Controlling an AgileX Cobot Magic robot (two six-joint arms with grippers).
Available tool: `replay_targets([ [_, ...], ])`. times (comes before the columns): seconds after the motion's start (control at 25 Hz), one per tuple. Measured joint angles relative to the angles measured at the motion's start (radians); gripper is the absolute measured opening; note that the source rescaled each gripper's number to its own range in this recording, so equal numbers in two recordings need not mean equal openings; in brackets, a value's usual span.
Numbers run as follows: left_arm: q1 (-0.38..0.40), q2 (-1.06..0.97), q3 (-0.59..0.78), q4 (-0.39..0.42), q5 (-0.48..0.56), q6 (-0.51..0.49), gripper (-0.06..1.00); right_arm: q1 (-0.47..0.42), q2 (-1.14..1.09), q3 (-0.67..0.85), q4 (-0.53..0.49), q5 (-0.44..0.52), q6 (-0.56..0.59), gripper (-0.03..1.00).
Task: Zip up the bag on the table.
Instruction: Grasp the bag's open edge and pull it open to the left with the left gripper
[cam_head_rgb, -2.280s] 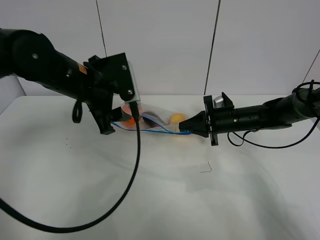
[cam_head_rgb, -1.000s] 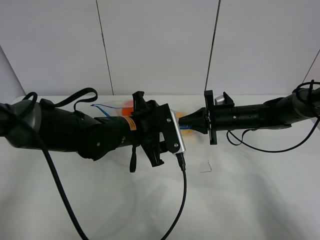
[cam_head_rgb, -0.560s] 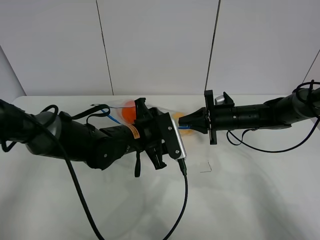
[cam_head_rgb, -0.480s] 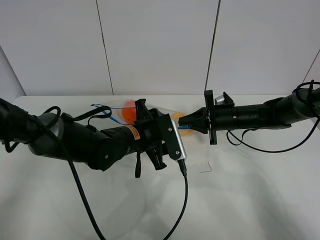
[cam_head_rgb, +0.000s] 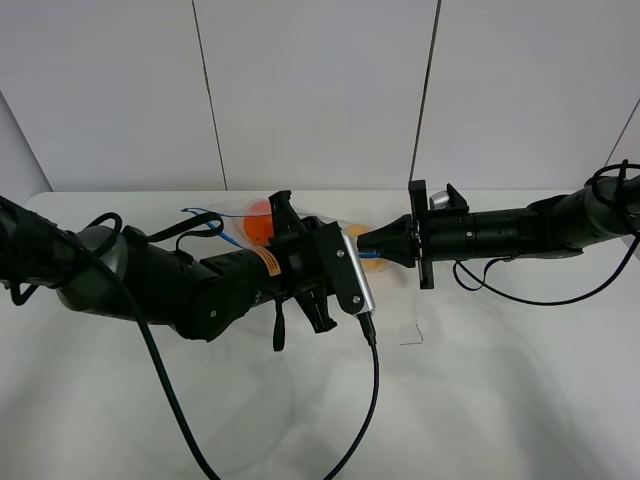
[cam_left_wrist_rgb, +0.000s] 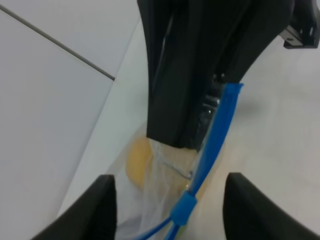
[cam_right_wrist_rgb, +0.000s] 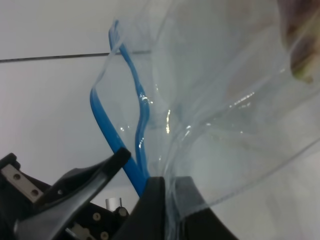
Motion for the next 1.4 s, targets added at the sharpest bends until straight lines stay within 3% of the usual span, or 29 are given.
replay_targets([
  [0.16,0.000,0.000,0.000,0.000,0.000,0.000,0.45,0.000,0.000,0.000,0.000,0.000,0.000,0.00],
  [0.4,0.007,0.030,0.003,0.001,-0.005,0.002,0.39,0.000,0.000,0.000,0.000,0.000,0.000,0.00],
  [0.6,0.007,0.030,0.004,0.002,-0.030,0.003,0.22,0.000,0.000,0.000,0.000,0.000,0.000,0.00],
  [0.8,0.007,0.030,0.004,0.002,-0.030,0.004,0.15,0.000,0.000,0.000,0.000,0.000,0.000,0.00],
  [0.96,0.007,0.030,0.004,0.002,-0.030,0.004,0.01,0.000,0.000,0.000,0.000,0.000,0.001,0.00],
  [1.4,0.054,0.032,0.008,0.034,-0.037,0.026,0.01,0.001,0.000,0.000,0.021,-0.002,0.004,0.00],
])
